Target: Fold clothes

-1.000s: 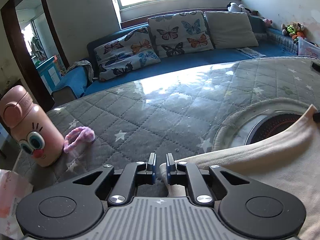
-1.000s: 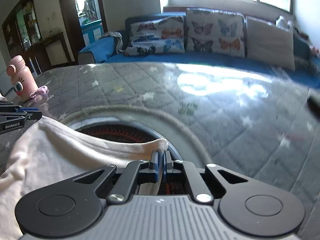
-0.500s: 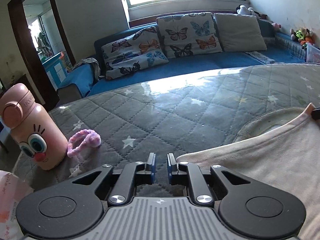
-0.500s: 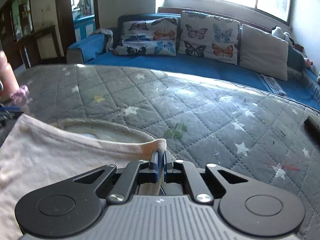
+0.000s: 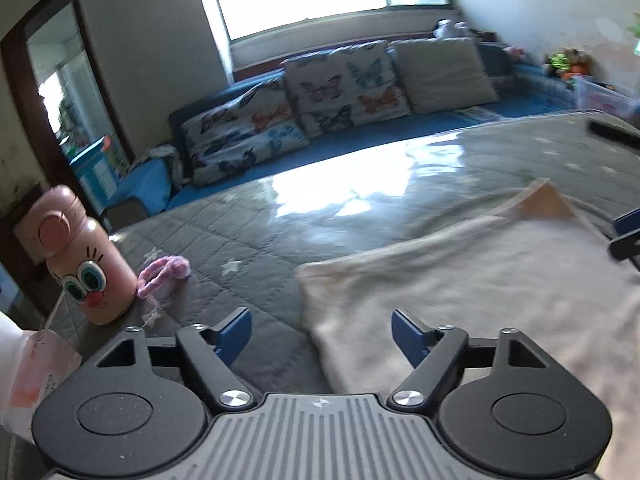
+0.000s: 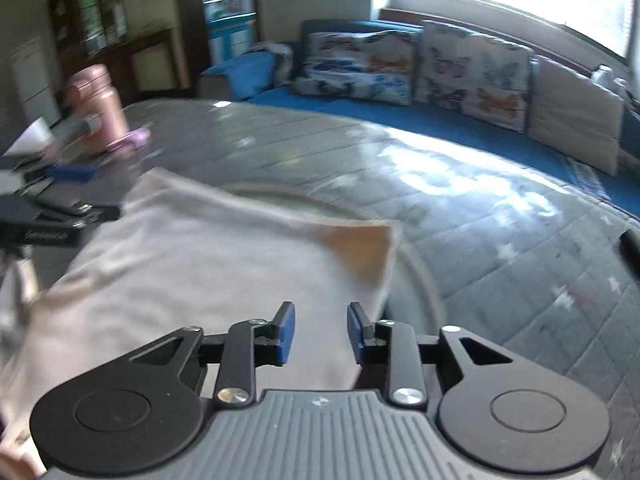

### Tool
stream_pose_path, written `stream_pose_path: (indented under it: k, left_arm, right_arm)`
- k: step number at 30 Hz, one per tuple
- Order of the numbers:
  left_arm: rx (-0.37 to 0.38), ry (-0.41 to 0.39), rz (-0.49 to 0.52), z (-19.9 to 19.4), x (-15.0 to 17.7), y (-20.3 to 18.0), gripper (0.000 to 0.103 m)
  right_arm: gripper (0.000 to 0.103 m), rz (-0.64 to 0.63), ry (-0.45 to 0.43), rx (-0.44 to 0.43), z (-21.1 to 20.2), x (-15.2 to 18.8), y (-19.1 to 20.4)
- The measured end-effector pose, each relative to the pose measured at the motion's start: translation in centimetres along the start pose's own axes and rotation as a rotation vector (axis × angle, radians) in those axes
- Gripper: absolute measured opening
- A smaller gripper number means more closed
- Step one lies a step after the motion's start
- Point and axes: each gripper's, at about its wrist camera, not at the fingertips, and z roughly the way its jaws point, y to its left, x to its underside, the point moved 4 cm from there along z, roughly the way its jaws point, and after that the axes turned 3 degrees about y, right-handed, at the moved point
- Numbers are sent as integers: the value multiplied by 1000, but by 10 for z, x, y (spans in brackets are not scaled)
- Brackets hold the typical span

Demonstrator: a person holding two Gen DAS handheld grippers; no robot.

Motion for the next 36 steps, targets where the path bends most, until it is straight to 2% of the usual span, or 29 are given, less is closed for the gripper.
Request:
stream_pose_path:
  k: [6, 9, 12, 18, 22, 29, 36]
  left_arm:
    - [43, -50, 121, -44, 29, -44, 84]
    - [76, -61, 148, -61, 45, -62, 84]
    - [78, -85, 207, -76, 61, -78, 84]
    - [73, -134, 282, -101, 88, -97, 89]
    - [68, -123, 306, -102, 103, -103, 89]
    - [68, -139, 259, -112, 96, -93, 91]
    - [108, -182, 193, -120, 69, -99, 96]
  right_arm:
    - [32, -121, 44, -90, -20, 34, 51]
    - [32, -180, 65, -126, -25, 53, 76]
    - [32, -216, 84, -151, -28, 68, 93]
    - [33, -290, 72, -140, -50, 101, 111]
    - [33, -343, 47, -88, -67, 118, 115]
    - [36, -222, 25, -108, -88, 128, 93]
    - [38, 11, -16, -111, -120, 137, 38]
